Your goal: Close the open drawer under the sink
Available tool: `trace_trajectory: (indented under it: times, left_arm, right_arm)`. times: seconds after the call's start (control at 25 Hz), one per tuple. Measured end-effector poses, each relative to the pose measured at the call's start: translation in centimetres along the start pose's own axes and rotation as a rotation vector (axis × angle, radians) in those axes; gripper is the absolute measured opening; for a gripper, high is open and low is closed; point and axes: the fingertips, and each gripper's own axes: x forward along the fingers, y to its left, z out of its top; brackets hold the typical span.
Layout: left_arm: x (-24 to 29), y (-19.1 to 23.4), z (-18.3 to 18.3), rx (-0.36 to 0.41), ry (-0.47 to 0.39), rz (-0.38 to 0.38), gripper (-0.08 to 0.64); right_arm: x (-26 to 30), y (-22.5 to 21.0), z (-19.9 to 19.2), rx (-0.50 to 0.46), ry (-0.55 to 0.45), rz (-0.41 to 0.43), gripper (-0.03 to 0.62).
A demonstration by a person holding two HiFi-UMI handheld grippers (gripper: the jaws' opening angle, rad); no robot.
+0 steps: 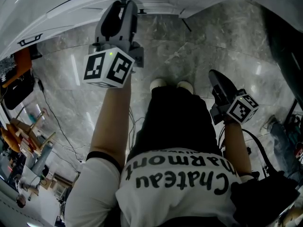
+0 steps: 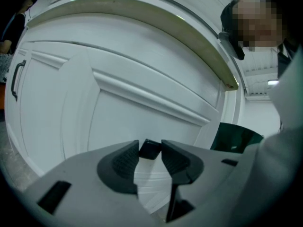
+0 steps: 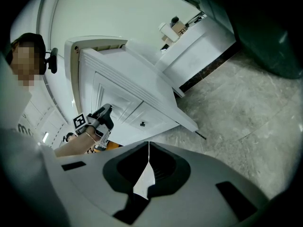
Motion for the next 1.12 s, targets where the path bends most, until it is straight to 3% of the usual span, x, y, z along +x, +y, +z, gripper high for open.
trace_trajectory:
  times: [0.52,0.84,1.12]
  left_arm:
    - [0.5,0.3,0.0,0.019,0.035,0.001,0.15]
    - [0.8,0.0,-0.2,0.093,0.163,0.069,0.153]
    - [0.9,0.0,0.0,0.08,0.222,0.096,0.155]
  right_arm:
    - [-1.6,-0.1,-0.6,0.019,0.011,-0.04,0.012]
    - [-4.7,1.6,-2.7,0.074,0.052,-0.069,0.012]
    - [-7.4,4.0,-3.3,0.101,0.039,-0.088,0.012]
